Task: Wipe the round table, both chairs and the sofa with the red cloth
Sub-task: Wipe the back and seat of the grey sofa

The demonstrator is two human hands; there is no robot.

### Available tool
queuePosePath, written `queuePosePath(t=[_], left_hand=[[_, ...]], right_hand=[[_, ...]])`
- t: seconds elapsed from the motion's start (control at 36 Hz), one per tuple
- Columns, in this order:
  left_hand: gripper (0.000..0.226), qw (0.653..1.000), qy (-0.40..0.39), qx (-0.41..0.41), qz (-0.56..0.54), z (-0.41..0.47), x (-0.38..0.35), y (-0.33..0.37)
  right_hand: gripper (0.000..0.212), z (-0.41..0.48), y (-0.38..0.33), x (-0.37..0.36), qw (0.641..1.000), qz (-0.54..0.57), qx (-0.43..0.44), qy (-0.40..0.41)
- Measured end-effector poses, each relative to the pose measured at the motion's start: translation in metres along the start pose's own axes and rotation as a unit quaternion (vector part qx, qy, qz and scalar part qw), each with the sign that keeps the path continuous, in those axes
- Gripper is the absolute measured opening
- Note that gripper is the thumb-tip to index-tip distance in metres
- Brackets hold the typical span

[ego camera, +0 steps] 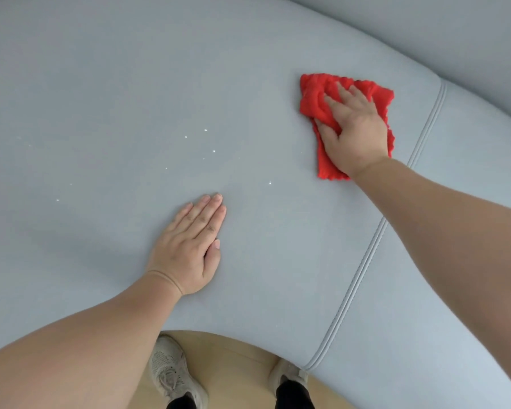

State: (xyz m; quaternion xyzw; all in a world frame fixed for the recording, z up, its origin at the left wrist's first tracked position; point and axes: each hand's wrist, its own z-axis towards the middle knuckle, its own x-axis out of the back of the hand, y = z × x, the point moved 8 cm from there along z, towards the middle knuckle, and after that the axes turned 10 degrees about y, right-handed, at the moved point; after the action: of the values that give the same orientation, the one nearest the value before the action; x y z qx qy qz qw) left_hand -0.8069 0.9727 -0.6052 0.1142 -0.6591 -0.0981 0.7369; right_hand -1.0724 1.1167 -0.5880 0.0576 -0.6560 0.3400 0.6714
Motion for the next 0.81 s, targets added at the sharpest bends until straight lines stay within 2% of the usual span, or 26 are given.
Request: queuePosePath(t=[0.17,0.42,0.64,0.81], left_hand=[[0.053,1.000,0.009,0.002,-0.010,0.000,0.003,0.002],[0.054,1.000,0.002,0.006,-0.007,-0.001,0.009,0.004],[0.051,0.999,0.016,0.026,-0.039,-0.006,0.022,0.000],[0.050,0.999,0.014,0.042,-0.013,-0.041,0.039,-0.027]], right_hand=[[0.057,-0.039,-0.036,-0.010,0.999,0.002,0.033,-0.017],[0.049,-0.114,-0.093,-0.018,0.996,0.001,0.093,-0.003],[0.044,-0.165,-0.121,-0.021,0.996,0.000,0.092,0.010],[0.039,-0.209,-0.149,-0.023,0.994,0.007,0.109,0.024]])
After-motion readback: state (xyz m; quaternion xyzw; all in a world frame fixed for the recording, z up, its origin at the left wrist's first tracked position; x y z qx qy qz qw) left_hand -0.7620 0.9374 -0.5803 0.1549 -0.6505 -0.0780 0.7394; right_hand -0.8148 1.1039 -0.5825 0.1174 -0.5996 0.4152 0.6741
